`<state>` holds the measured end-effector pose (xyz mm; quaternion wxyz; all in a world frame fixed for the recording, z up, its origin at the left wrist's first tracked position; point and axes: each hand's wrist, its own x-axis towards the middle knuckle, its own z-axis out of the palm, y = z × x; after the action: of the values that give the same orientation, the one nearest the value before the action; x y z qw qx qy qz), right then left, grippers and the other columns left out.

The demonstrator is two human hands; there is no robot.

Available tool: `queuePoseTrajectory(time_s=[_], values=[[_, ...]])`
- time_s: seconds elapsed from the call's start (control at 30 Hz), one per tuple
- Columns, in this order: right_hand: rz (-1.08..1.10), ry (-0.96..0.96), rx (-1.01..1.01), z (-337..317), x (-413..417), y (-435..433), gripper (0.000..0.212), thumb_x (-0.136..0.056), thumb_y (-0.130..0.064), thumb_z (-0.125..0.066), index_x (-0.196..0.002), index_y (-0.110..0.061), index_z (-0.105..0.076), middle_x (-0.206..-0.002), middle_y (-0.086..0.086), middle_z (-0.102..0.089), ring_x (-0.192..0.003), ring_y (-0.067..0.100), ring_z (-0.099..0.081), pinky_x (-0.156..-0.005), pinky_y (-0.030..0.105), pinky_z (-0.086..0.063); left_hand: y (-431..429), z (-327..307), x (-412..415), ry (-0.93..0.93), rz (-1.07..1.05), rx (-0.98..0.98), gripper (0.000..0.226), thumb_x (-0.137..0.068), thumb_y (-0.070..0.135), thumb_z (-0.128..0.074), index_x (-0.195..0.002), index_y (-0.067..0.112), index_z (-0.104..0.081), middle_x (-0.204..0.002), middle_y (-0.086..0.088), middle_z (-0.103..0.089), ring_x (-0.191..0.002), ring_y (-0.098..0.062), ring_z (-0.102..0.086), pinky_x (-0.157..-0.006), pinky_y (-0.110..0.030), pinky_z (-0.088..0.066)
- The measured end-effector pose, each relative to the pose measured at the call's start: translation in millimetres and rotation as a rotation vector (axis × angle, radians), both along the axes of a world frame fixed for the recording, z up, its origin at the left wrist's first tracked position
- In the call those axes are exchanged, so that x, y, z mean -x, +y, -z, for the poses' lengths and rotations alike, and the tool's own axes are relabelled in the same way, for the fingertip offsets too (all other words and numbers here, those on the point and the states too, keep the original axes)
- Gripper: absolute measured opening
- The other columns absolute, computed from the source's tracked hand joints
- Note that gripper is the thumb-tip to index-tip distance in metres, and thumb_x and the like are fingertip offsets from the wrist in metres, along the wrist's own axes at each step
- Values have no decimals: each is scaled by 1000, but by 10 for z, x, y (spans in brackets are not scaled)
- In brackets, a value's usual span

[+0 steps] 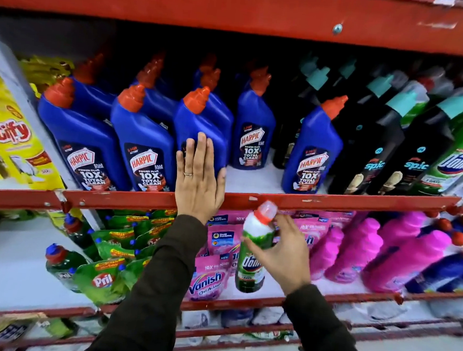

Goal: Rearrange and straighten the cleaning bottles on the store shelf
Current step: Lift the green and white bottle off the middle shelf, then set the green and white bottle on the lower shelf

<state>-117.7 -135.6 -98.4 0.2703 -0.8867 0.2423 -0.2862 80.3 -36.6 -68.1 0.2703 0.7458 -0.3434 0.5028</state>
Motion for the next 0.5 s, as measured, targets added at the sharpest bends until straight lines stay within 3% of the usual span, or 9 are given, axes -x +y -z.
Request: queuePoseTrajectory(time_s=[0.17,0.3,0.43,0.5], values=[[9,132,-78,641,64,-22,60,-77,-48,-88,-117,-14,-60,-111,2,-61,-100,25,-67,-79,35,-57,4,-15,6,5,-15,-14,86,-105,31,-44,-162,12,17,-170,1,25,-158,-17,20,-130,-39,8],[40,90,-133,777,157,-44,66,-76,-46,-89,-126,-13,-60,-118,4,-60,-104,24,-66,-86,38,-60,6,0,8,29,-28,-15,77,-105,31,-44,-163,10,3,-167,-10,-1,-157,-17,21,-131,-39,8],[20,92,-167,817,226,-33,74,-75,-47,-90,-131,-15,-54,-121,-1,-55,-109,16,-61,-92,26,-55,16,1,11,25,-1,-17,82,-107,31,-41,-163,12,15,-171,-1,20,-157,-16,22,-130,-39,9],[15,89,-164,843,266,-12,79,-74,-49,-90,-134,-15,-53,-121,-3,-53,-111,14,-59,-93,22,-52,16,7,8,20,11,-12,82,-107,31,-40,-162,13,17,-171,0,20,-157,-17,21,-130,-39,9]])
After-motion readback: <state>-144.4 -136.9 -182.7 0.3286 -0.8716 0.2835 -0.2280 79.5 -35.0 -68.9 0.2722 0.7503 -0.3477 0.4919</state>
